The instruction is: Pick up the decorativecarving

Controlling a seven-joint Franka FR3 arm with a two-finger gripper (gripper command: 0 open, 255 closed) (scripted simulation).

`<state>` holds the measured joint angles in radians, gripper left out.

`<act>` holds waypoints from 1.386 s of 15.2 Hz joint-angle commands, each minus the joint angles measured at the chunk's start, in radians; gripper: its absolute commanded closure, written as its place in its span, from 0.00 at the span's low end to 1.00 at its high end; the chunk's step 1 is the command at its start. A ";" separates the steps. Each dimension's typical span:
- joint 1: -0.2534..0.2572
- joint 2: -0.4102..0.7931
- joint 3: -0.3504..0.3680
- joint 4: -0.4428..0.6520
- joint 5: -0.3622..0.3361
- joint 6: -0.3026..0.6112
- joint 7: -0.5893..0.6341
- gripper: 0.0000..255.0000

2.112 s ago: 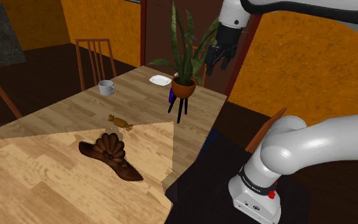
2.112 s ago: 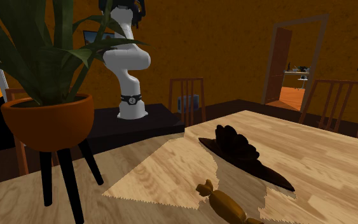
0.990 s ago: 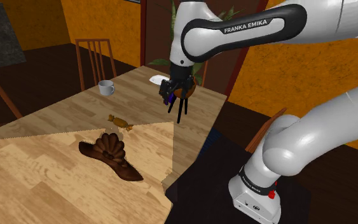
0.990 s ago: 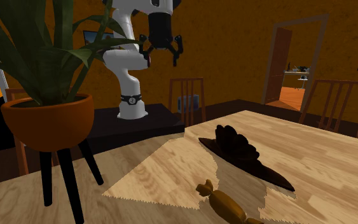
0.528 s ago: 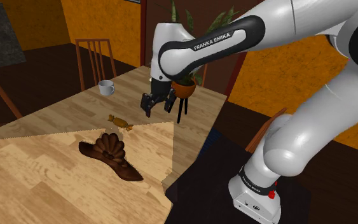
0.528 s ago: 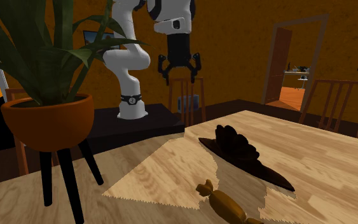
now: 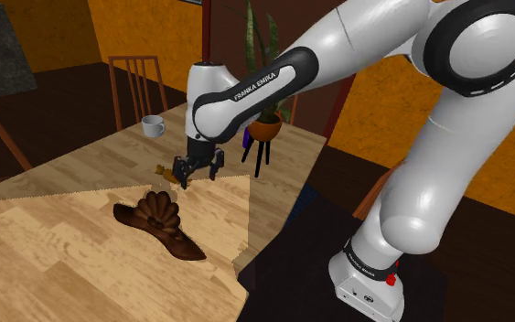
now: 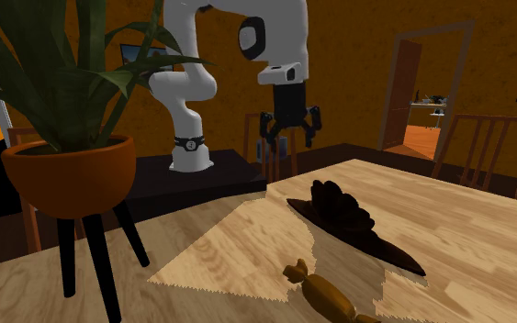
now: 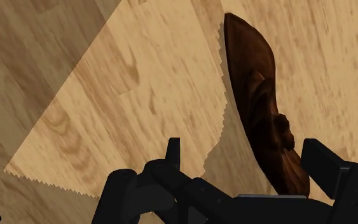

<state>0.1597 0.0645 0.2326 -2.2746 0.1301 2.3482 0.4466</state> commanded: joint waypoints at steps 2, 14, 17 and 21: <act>0.017 0.110 0.011 0.074 -0.007 0.036 0.030 0.00; 0.064 0.358 0.012 0.209 -0.033 0.152 0.078 0.00; 0.066 0.375 0.009 0.209 -0.036 0.168 0.078 0.00; 0.066 0.375 0.009 0.209 -0.036 0.168 0.078 1.00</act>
<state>0.2254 0.4380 0.2419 -2.0657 0.0946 2.5155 0.5247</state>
